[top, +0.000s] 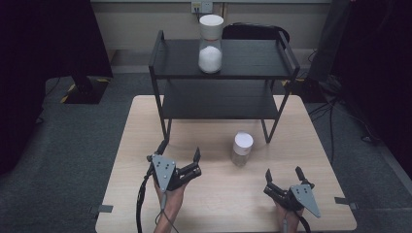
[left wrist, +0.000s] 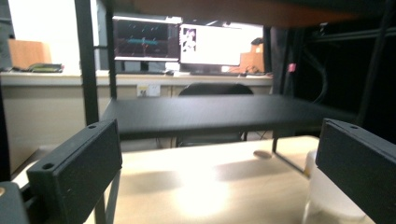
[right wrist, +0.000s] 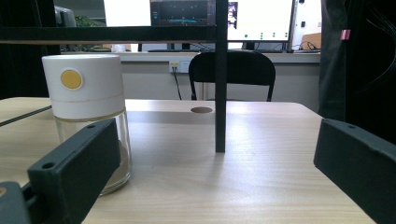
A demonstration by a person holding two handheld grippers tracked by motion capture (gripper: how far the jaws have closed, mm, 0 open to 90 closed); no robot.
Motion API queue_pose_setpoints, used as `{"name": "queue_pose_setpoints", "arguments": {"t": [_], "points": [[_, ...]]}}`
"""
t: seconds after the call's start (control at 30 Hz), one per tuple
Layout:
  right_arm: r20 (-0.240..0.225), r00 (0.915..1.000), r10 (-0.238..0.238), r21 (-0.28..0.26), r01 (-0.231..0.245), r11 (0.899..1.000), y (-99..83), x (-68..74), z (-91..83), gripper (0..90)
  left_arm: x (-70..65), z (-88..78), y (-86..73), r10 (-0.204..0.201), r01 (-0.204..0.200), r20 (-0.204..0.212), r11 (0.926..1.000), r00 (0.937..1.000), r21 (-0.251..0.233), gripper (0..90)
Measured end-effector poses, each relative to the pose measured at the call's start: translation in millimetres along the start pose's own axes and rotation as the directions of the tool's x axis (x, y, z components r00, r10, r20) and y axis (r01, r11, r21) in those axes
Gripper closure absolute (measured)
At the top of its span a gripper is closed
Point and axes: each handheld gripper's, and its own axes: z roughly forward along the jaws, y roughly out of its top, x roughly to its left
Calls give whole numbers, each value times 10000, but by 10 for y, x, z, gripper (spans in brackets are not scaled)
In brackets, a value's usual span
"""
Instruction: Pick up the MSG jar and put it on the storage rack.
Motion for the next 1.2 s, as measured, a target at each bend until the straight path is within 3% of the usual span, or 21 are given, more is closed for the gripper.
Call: {"name": "queue_pose_setpoints", "arguments": {"t": [0.17, 0.33, 0.4, 0.47, 0.57, 0.97, 1.1, 1.2], "points": [[2, 10000, 2, 2, -2, 10000, 0, 1, 0, 0, -30, -40, -304, -4, 15, -306, 9994, 9995, 359, 0], [5, 10000, -1, 5, 1, 10000, 1, 1, 1, 0, -11, -117, -476, -114, 128, -408, 9993, 9991, 345, 0], [8, 10000, -1, 2, 1, 10000, 0, 2, 0, 0, -44, -163, -525, -14, 41, -743, 9993, 9972, 362, 0], [8, 10000, 3, 1, -3, 10000, 0, 2, 0, 0, -48, -199, -607, -235, 249, -808, 9996, 9965, 163, 0], [6, 10000, 0, 0, 0, 10000, 0, 1, 0, 0, -54, -198, -640, 145, -118, -878, 9994, 9960, 312, 0], [6, 10000, -1, 1, 1, 10000, 0, 1, 0, 0, 27, -134, -702, -150, 215, -1032, 9978, 9945, 626, 0], [5, 10000, 2, 0, -2, 10000, 0, 1, 0, 0, 11, -104, -781, 250, -147, -1250, 9965, 9918, 826, 0], [4, 10000, -13, -4, 13, 10000, -1, 0, 0, 0, 10, -115, -800, 256, -167, -1248, 9973, 9918, 718, 0]]}}
